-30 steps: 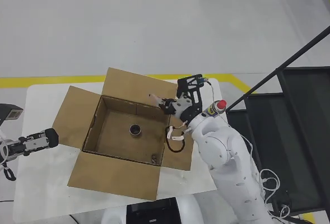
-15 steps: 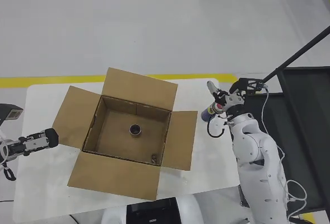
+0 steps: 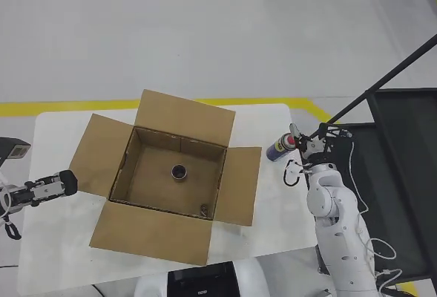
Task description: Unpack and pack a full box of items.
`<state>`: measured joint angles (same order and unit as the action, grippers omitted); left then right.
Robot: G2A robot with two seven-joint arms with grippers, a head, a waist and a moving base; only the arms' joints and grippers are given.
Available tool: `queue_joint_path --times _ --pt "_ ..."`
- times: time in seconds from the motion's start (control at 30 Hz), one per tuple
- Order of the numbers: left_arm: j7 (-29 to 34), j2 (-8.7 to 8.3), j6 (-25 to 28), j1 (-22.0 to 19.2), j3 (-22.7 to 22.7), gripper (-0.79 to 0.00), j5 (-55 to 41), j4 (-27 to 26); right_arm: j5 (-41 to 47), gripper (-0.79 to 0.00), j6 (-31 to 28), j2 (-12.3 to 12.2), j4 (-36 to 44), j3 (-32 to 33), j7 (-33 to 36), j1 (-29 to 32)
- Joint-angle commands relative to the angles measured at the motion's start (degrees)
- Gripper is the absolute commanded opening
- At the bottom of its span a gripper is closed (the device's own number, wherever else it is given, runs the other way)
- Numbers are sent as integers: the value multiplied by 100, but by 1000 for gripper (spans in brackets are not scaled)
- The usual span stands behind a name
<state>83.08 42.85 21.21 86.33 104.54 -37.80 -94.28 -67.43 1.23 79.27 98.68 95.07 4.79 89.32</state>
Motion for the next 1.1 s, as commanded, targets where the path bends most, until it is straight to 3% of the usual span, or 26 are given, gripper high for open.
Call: queue_joint_path --times 0.0,1.07 --pt "0 0 0 0 0 0 0 0 -35 0 -45 -1 -93 -52 -62 12" --pt "0 0 0 0 0 0 0 0 -100 0 274 91 -2102 -900 -888 -692"
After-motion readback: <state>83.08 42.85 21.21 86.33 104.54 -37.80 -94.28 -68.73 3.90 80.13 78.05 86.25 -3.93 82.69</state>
